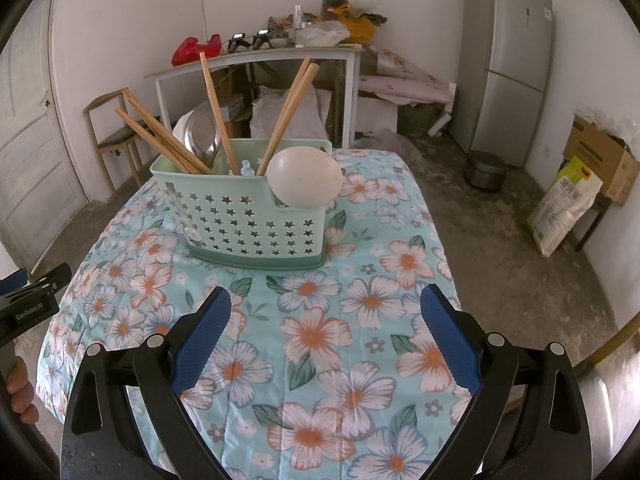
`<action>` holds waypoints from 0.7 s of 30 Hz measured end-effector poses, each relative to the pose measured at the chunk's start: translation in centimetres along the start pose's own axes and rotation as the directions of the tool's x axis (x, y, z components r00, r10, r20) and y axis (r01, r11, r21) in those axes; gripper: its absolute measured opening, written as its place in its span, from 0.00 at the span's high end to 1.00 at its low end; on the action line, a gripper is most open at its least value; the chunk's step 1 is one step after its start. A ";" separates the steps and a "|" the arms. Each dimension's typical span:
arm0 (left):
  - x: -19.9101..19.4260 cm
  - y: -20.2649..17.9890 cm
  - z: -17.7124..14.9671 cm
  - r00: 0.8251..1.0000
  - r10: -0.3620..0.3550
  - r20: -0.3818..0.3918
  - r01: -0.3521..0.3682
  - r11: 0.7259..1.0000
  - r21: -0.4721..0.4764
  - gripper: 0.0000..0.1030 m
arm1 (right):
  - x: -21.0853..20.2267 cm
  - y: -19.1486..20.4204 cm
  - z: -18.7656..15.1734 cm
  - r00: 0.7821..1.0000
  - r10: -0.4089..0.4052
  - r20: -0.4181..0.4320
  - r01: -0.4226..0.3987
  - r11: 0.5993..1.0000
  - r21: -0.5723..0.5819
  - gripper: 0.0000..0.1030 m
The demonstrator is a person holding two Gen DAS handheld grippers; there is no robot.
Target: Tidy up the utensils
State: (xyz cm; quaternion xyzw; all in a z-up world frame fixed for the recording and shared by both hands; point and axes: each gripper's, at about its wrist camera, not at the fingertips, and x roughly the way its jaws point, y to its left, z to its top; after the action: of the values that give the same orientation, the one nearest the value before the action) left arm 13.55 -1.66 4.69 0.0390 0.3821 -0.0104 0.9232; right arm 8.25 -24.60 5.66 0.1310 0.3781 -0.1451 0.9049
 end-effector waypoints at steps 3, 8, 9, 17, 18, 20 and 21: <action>0.0 -0.1 -0.1 1.000 0.000 0.000 0.000 1.000 0.001 0.06 | 0.0 0.0 0.0 1.000 -0.001 0.001 0.001 1.000 -0.001 0.11; -0.1 0.0 0.1 1.000 0.000 -0.001 0.000 1.000 0.001 0.05 | 0.0 0.0 0.0 1.000 -0.001 0.000 0.001 1.000 -0.001 0.11; 0.0 -0.1 0.0 1.000 -0.001 -0.003 0.001 1.000 0.001 0.06 | 0.0 0.0 0.0 1.000 0.000 -0.001 0.000 1.000 0.000 0.11; 0.0 -0.3 -0.2 1.000 -0.003 -0.005 0.003 1.000 0.002 0.06 | 0.0 0.0 0.0 1.000 0.001 -0.001 -0.001 1.000 0.000 0.11; 0.0 -0.4 -0.2 1.000 -0.003 -0.006 0.003 1.000 0.001 0.06 | 0.0 0.0 0.0 1.000 0.002 0.000 -0.002 1.000 0.000 0.11; 0.0 -0.3 -0.2 1.000 -0.004 -0.006 0.004 1.000 0.002 0.06 | 0.0 0.0 0.0 1.000 0.001 0.000 -0.001 1.000 0.000 0.11; 0.0 -0.4 -0.2 1.000 -0.004 -0.006 0.004 1.000 0.001 0.06 | 0.0 -0.1 0.0 1.000 0.001 0.000 -0.001 1.000 -0.001 0.11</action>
State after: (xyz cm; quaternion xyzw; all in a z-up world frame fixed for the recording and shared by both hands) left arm 13.41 -1.99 4.55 0.0389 0.3850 -0.0122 0.9220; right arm 8.26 -24.66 5.66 0.1307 0.3782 -0.1444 0.9050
